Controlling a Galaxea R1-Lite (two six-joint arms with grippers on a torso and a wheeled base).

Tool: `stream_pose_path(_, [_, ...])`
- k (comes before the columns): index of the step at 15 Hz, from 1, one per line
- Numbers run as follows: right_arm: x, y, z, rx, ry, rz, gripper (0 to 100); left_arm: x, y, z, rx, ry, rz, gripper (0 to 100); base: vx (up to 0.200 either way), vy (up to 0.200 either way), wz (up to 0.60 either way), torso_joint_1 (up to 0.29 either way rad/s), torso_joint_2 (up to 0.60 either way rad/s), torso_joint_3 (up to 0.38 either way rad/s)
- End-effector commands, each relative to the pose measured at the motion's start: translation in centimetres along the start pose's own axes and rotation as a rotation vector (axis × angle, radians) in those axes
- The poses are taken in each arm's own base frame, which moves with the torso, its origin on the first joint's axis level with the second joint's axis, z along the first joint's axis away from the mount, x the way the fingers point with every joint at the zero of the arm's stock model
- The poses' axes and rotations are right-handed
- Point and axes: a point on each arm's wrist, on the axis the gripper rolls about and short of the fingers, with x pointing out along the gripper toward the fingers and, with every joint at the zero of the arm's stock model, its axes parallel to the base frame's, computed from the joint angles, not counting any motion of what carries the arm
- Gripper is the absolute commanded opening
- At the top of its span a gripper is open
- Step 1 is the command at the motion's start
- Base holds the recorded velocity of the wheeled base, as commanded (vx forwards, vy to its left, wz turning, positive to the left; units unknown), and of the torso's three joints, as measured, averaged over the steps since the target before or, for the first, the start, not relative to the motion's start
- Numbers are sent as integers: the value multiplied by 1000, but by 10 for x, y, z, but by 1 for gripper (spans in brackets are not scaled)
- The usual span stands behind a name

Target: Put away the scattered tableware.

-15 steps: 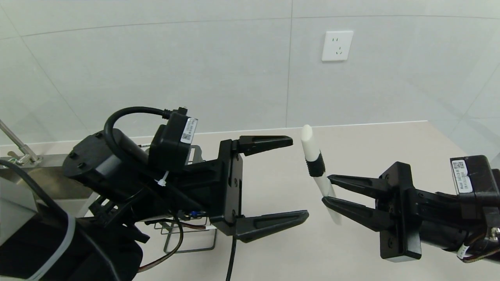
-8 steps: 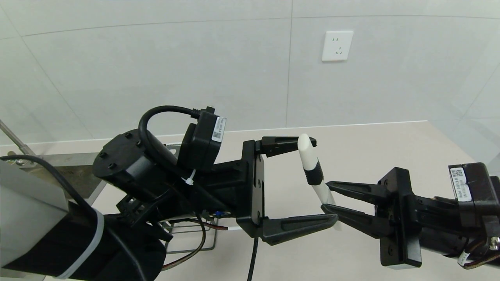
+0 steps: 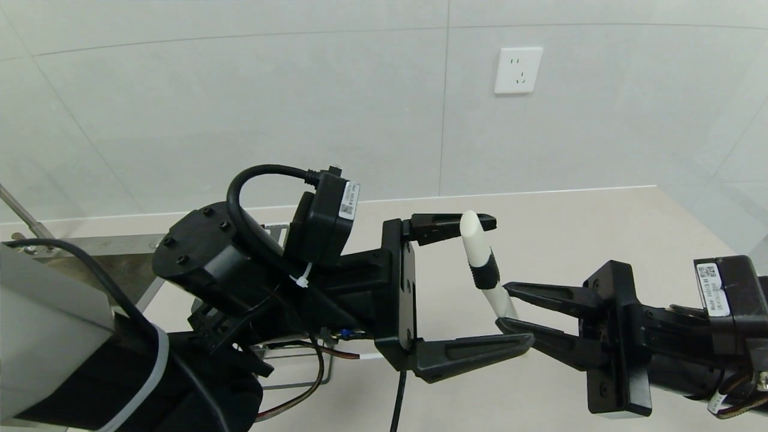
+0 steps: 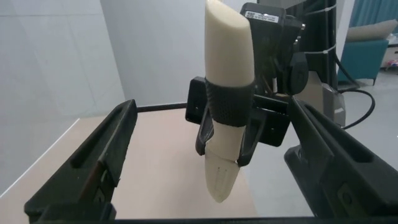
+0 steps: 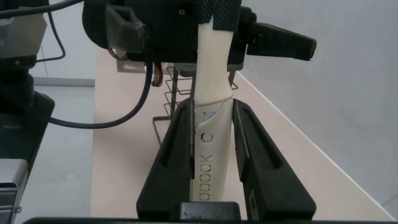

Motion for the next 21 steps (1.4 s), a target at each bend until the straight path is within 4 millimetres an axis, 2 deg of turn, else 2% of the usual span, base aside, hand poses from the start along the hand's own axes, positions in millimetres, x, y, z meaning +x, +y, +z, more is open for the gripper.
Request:
stream_pose_path(1, [0, 0, 0, -1, -2, 0, 0, 2, 0, 4, 12, -12, -7, 100, 0, 0, 0, 0, 0, 0])
stream_pose_path(9, [-1, 0, 3, -13, -9, -2, 0, 4, -2, 6, 16, -17, -10, 100, 0, 0, 0, 0, 0, 0])
stream_pose_path(10, [-1, 0, 3, -14, -10, -3, 0, 4, -2, 7, 18, -20, -13, 0, 0, 0, 0, 0, 0, 0])
stream_pose_path(15, [-4, 2, 1, -1, 3, 0, 0, 5, -3, 4, 18, -16, -14, 0, 0, 0, 0, 0, 0, 0])
stream_pose_path(16, [-5, 3, 0, 5, 12, 3, 100, 5, -3, 4, 19, -16, -12, 0, 0, 0, 0, 0, 0, 0])
stream_pose_path(21, [-15, 11, -2, 4, 35, 8, 100, 3, -1, 4, 10, -21, 99, 0, 0, 0, 0, 0, 0, 0])
